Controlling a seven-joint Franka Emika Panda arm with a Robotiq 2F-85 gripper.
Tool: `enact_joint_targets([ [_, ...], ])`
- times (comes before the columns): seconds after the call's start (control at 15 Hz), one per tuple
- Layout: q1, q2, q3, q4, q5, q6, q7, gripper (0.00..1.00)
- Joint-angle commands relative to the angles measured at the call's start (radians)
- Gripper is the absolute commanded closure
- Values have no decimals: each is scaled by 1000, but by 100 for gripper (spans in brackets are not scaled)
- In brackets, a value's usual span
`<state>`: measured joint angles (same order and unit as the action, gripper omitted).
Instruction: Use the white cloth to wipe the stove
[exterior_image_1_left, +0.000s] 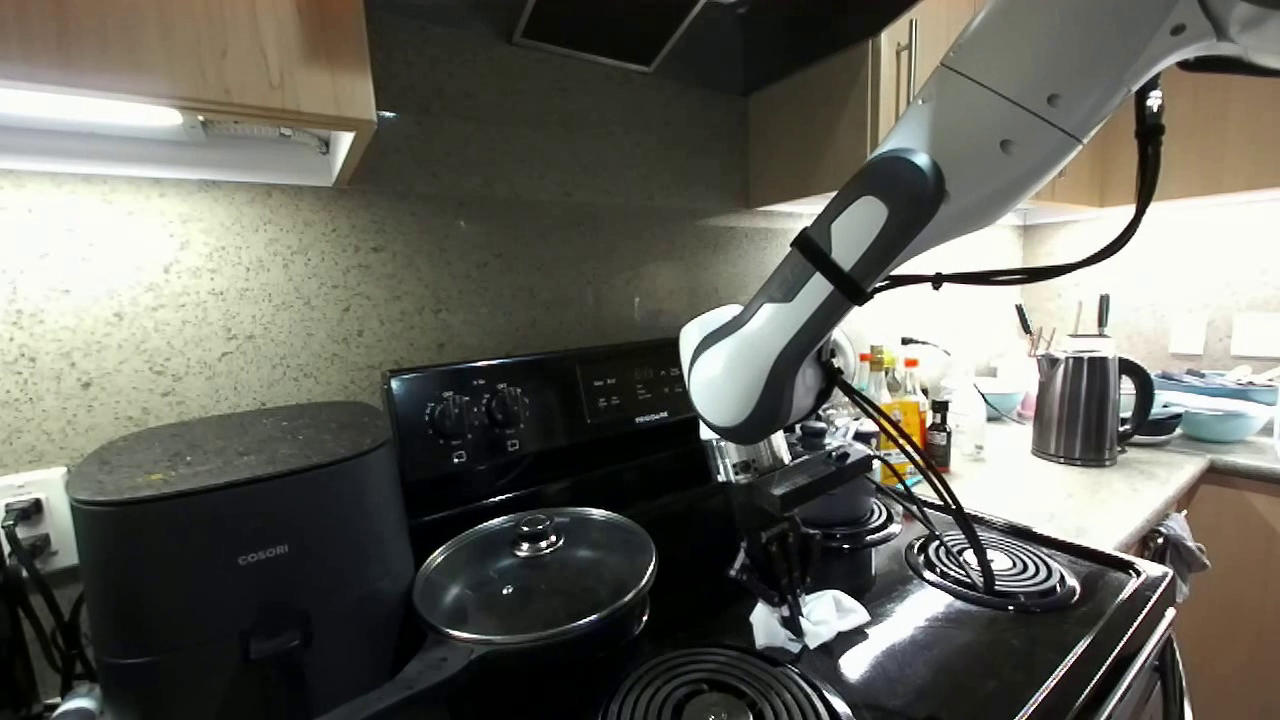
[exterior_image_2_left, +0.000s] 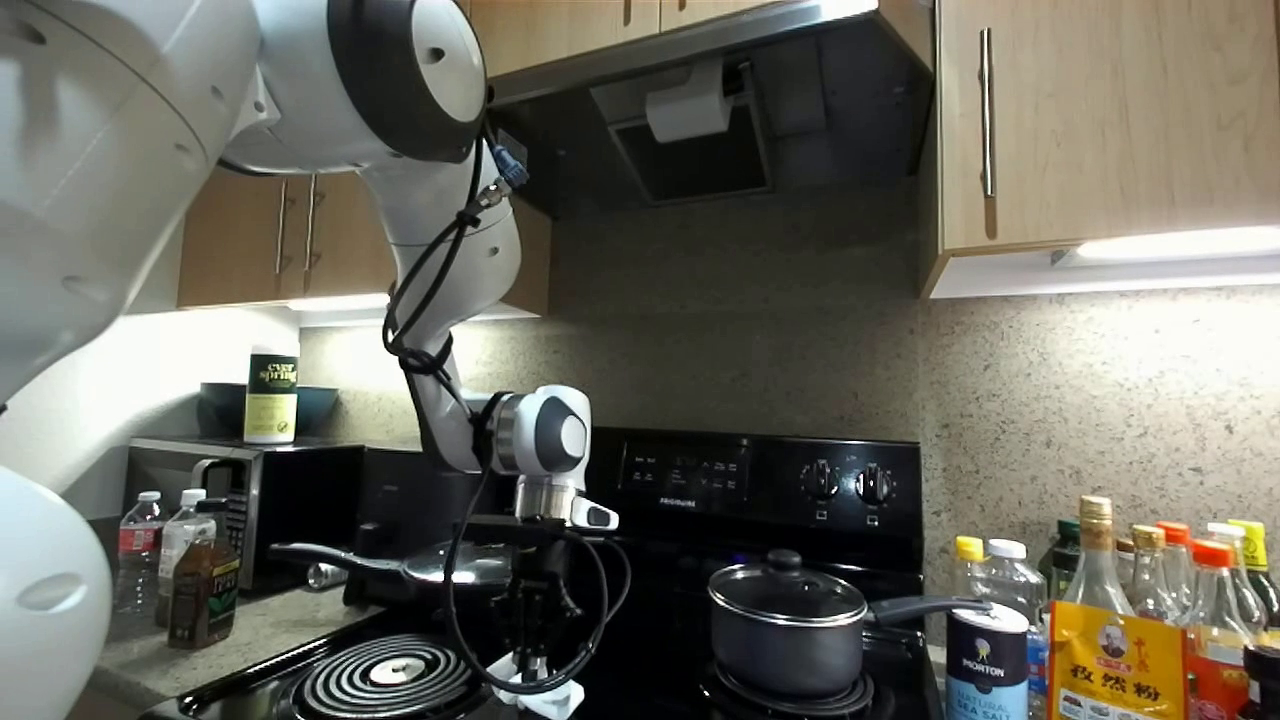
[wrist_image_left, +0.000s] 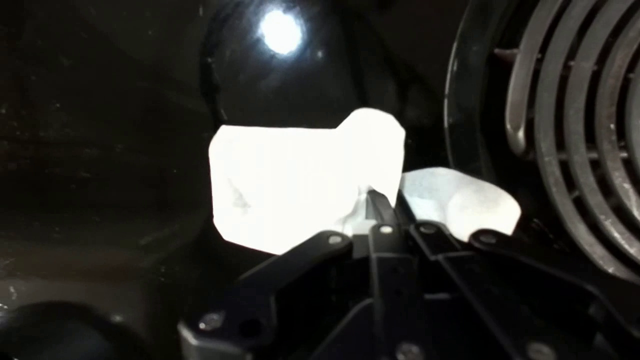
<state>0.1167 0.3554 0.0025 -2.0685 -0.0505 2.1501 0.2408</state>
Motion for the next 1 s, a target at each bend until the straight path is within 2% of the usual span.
enact_joint_targets([
  [0.0,-42,-42,-35,-86,-3,1,10,100],
  [0.2,-81,-80,-61,-140,4,-44,-12,100],
  [0.27,-64,-41,-46,-66,-1,-39,3,99],
  [0.4,-84,-59,-57,-95,0,-46,2,99],
  [0.73,-85,-64,-59,-104,0,-46,2,100],
  [0.93,-94,-70,-54,-164,22,-42,-26,100],
])
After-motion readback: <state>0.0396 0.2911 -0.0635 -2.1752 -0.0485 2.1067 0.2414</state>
